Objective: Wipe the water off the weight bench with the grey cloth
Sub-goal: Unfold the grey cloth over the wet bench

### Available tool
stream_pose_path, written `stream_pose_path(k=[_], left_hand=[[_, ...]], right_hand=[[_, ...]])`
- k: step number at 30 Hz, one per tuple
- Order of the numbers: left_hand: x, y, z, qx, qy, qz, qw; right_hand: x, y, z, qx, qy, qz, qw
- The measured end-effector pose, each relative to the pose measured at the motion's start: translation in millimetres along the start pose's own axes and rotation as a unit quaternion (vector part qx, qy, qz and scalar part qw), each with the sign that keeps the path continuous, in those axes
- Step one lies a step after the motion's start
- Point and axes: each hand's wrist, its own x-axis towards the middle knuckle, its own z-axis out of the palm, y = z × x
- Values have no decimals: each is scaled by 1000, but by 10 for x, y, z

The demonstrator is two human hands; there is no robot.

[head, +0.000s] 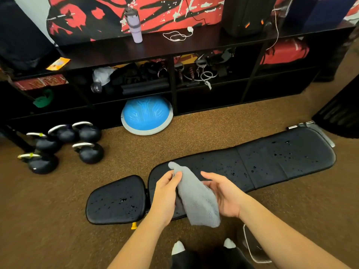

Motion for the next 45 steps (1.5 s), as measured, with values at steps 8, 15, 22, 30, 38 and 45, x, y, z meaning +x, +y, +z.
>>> stream_pose_path(k=[8,15,22,30,38,45], left_hand=[[17,-15,-122,75,-11,-70,995],[106,-173,-355,214,-2,-7,977],[138,-184,-585,303,97,143,937],[122,47,-620,251,55,146,955],[-26,489,-158,108,-72,73,989],[205,480,439,121,-86,-25,989]], right_hand=[[208,260,303,78,44,-30,995],[333,343,564,85,59,-110,989],[467,402,688,26,61,-135,989],[594,454,404,6,82,-135,987],[570,439,49,333,162,-134,919],[313,84,-1,306,83,-113,942]])
